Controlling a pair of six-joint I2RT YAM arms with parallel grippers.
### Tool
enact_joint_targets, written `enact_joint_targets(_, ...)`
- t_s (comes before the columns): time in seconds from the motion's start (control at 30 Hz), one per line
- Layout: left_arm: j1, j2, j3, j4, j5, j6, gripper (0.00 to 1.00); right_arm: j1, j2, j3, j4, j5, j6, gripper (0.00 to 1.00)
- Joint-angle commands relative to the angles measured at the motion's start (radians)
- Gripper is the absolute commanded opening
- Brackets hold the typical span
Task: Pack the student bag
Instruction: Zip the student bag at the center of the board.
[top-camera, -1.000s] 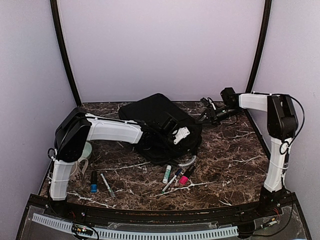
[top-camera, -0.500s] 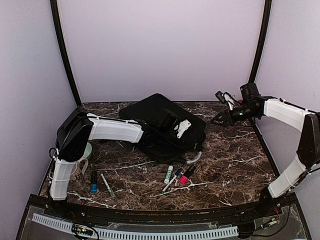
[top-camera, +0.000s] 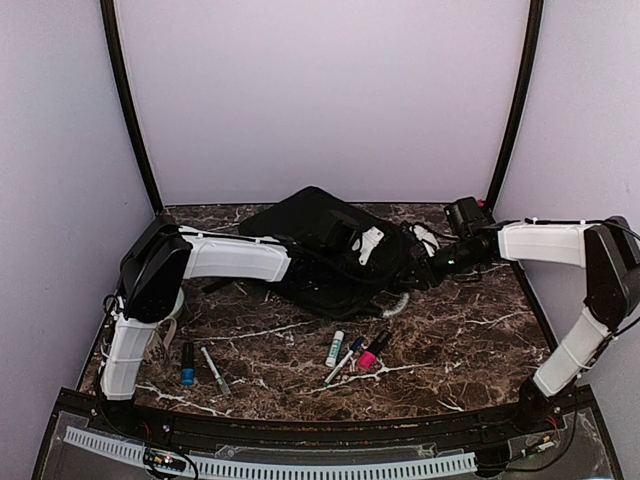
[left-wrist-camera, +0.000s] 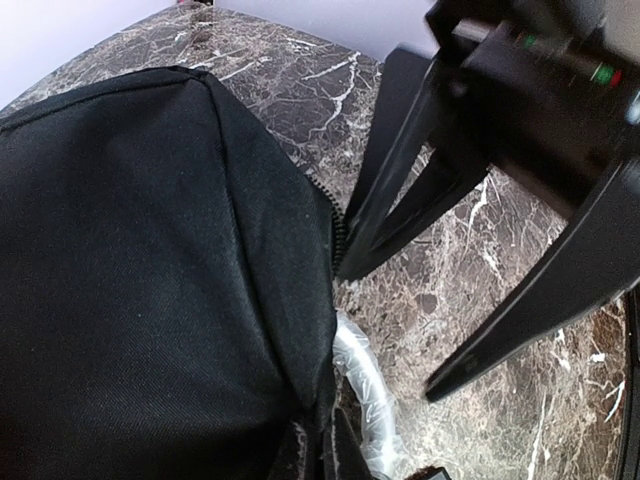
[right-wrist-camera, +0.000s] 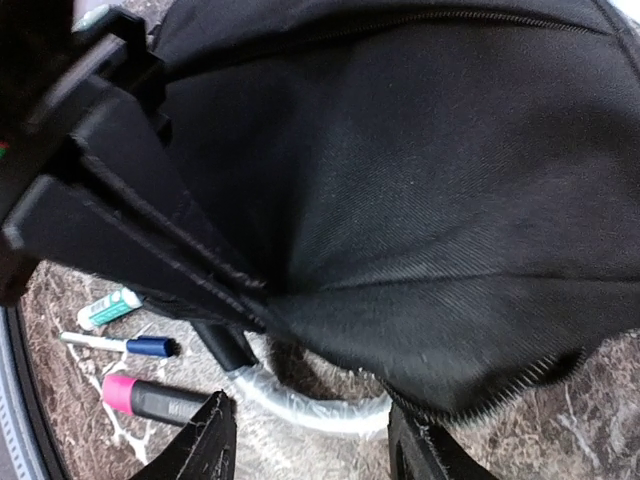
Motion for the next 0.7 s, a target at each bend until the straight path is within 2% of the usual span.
enact_joint_targets(0.0, 0.006, -0.034, 0.072, 0.105, 0.014, -0.014, 0.0, 0.018, 0.059, 0.027, 0.097, 0.067, 0.031, 0.51)
enact_joint_targets(0.17, 0.006, -0.036, 0.085, 0.101, 0.015, -0.014, 0.0, 0.035, 0.104, 0.048, 0.092, 0.053, 0.032, 0.4)
enact_joint_targets(0.4, 0.006, -0.036, 0.083, 0.099, 0.022, -0.015, 0.0, 0.051, 0.106, 0.038, 0.142, 0.094, 0.033, 0.35)
enact_joint_targets(0.47, 0.006, -0.036, 0.083, 0.096, 0.026, -0.015, 0.0, 0.052, 0.097, 0.029, 0.174, 0.1, 0.031, 0.28)
enact_joint_targets(0.57, 0.006, -0.038, 0.082, 0.09, 0.029, -0.014, 0.0, 0.054, 0.068, -0.003, 0.247, 0.098, 0.037, 0.25)
enact_joint_targets(0.67, 0.006, -0.04, 0.081, 0.085, 0.024, -0.008, 0.0, 0.058, 0.082, 0.021, 0.227, 0.13, 0.046, 0.16)
